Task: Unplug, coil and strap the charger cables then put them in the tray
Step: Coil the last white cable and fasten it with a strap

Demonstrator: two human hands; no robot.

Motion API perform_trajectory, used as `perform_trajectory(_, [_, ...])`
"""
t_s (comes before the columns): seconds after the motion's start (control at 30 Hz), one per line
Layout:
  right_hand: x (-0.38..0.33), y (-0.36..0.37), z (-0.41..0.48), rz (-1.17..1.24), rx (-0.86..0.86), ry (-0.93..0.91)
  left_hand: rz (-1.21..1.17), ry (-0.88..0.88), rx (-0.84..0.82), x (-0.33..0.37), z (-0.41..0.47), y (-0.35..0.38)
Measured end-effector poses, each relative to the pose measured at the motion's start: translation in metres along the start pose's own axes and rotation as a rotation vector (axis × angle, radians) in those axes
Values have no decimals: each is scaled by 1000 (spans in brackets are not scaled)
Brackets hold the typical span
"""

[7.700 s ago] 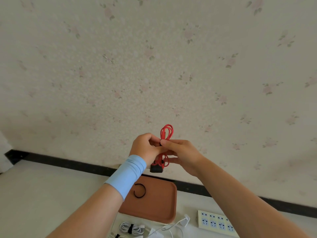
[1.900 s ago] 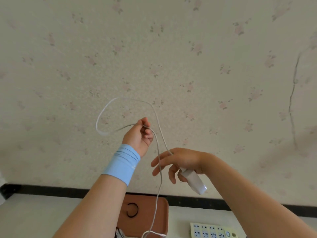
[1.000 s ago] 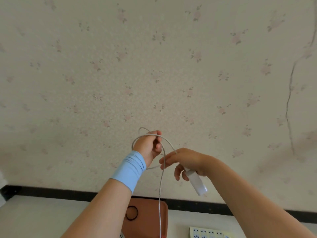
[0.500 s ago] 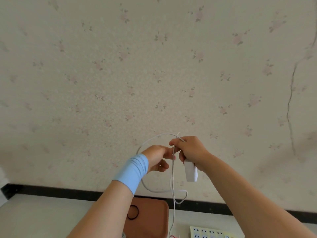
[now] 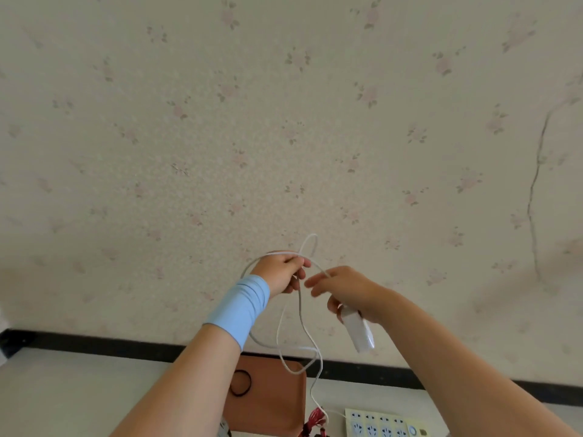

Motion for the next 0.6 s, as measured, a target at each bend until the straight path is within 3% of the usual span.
perform_trajectory(0.13, [12, 25, 1, -214, -283, -14, -549, -173, 36, -2, 4, 2])
perform_trajectory(0.23, [8, 29, 7, -231, -310, -33, -681, -244, 153, -1, 10, -2])
perform_trajectory(0.33, [0, 25, 16, -139, -202, -62, -564, -319, 179, -7, 12, -6])
perform_trajectory(0.5, [-14, 16, 26, 145, 11, -104, -26, -291, -75, -16, 2, 1])
perform_trajectory(0.6, [-18, 8, 30, 303, 85, -101, 136, -305, -245, -27, -1, 2])
Point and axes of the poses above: each hand's wrist, its own z-axis towards the middle knuckle, its own y-axis out of the palm, x = y × z, the point moved 2 cm from there along z, towards the middle knuckle, and after that the axes turned 6 degrees about x, right-handed, at the moved point
